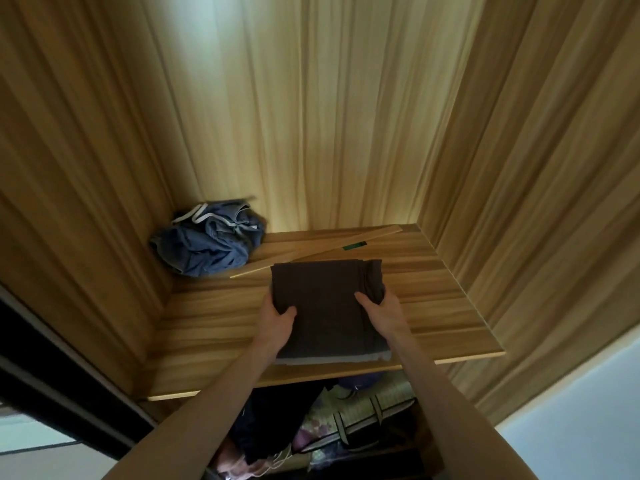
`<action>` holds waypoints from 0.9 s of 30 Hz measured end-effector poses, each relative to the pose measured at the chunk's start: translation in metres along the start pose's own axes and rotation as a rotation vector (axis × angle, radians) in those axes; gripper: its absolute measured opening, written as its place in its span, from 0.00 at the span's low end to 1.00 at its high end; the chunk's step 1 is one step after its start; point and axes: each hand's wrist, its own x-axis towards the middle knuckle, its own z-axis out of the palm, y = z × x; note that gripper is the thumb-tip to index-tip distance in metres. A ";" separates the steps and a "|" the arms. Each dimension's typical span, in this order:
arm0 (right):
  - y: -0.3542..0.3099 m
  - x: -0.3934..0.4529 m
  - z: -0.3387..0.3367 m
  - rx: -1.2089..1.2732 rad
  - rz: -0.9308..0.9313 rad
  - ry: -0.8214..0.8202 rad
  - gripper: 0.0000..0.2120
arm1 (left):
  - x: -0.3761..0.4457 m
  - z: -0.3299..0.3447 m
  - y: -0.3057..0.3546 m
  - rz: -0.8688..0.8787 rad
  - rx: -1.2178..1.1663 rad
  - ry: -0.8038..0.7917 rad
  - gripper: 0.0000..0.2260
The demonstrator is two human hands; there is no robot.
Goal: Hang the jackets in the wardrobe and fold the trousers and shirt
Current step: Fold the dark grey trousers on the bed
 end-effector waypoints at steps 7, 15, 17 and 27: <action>0.013 -0.010 0.008 -0.563 -0.208 0.309 0.41 | -0.012 0.002 -0.014 0.334 0.688 0.225 0.34; 0.041 -0.017 0.014 -0.548 -0.467 0.110 0.35 | -0.006 0.005 -0.038 0.705 0.971 0.068 0.28; 0.045 -0.014 0.014 -0.531 -0.433 0.087 0.36 | -0.003 0.007 -0.042 0.692 1.003 0.060 0.29; 0.033 -0.031 0.011 -0.696 -0.546 0.246 0.34 | -0.031 -0.015 -0.016 0.672 0.939 0.118 0.25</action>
